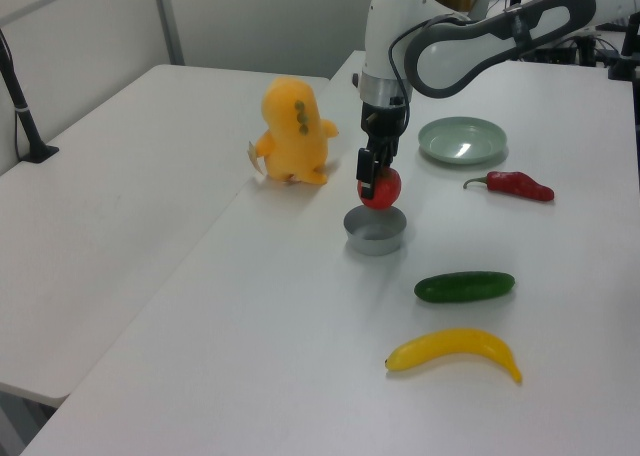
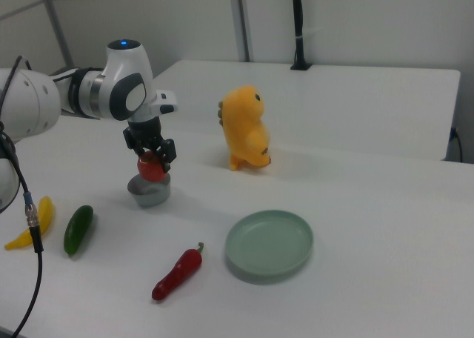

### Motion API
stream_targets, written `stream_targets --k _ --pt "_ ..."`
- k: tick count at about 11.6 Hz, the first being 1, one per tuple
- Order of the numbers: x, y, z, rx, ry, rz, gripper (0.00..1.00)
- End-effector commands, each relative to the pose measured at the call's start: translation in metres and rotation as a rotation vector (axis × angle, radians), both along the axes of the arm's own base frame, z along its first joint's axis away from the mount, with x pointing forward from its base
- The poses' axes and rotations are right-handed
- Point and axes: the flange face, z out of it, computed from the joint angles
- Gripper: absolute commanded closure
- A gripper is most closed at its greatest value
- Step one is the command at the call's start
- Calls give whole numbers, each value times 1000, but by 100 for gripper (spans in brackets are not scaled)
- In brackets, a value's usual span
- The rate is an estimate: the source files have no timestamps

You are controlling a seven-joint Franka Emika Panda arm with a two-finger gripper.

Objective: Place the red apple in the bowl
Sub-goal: 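Lower the apple into the grey bowl and open the gripper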

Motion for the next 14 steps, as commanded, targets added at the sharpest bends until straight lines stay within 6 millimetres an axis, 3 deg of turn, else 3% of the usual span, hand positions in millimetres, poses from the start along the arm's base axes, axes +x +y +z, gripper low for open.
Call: stream_targets --k 1,4,5,6,7,9,10,14 --pt "4 15 -6 34 -35 -31 76" --pt "2 24 -11 35 -37 -21 76" --pt "2 27 -15 40 -53 -22 72" --pt "2 27 -18 46 -65 -44 60" --pt "2 26 -19 45 -62 -47 36" --pt "-1 31 -23 36 -57 -34 4" --pt "-1 31 -23 33 -57 -33 0" --pt "-5 31 -8 31 -58 -29 0"
